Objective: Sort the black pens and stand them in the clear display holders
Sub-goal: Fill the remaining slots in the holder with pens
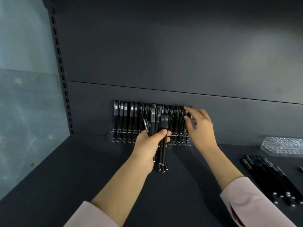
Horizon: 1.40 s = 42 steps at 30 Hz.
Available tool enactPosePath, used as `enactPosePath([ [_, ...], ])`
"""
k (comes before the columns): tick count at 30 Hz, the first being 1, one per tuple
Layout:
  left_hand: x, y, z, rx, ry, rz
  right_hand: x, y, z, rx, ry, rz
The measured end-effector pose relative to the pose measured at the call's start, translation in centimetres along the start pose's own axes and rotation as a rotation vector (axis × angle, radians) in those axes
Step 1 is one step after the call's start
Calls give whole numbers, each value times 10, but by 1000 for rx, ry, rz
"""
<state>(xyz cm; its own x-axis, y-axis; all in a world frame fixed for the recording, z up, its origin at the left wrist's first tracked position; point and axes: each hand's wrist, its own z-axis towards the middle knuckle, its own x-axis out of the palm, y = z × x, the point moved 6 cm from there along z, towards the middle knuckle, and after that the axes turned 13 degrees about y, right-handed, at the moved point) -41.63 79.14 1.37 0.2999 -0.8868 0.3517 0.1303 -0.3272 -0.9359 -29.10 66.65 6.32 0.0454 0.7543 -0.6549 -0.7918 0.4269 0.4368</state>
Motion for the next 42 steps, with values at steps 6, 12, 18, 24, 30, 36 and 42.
enactPosePath([
  [6,5,-1,-2,13,28,-11,-2,-2,-5,45,42,38],
  [12,16,0,-5,33,92,78,-6,24,-11,155,249,596],
  [18,17,4,-5,43,71,100,-3,13,-12,280,242,854],
  [24,6,3,-5,60,-50,-7,-71,-20,-23,243,-493,601],
  [30,13,8,-6,74,-4,76,-67,-17,-24,163,-454,423],
  [36,15,13,-5,49,3,120,-52,-3,-21,58,-360,210],
  [42,16,12,-6,54,11,121,-31,2,-10,-127,-188,-31],
])
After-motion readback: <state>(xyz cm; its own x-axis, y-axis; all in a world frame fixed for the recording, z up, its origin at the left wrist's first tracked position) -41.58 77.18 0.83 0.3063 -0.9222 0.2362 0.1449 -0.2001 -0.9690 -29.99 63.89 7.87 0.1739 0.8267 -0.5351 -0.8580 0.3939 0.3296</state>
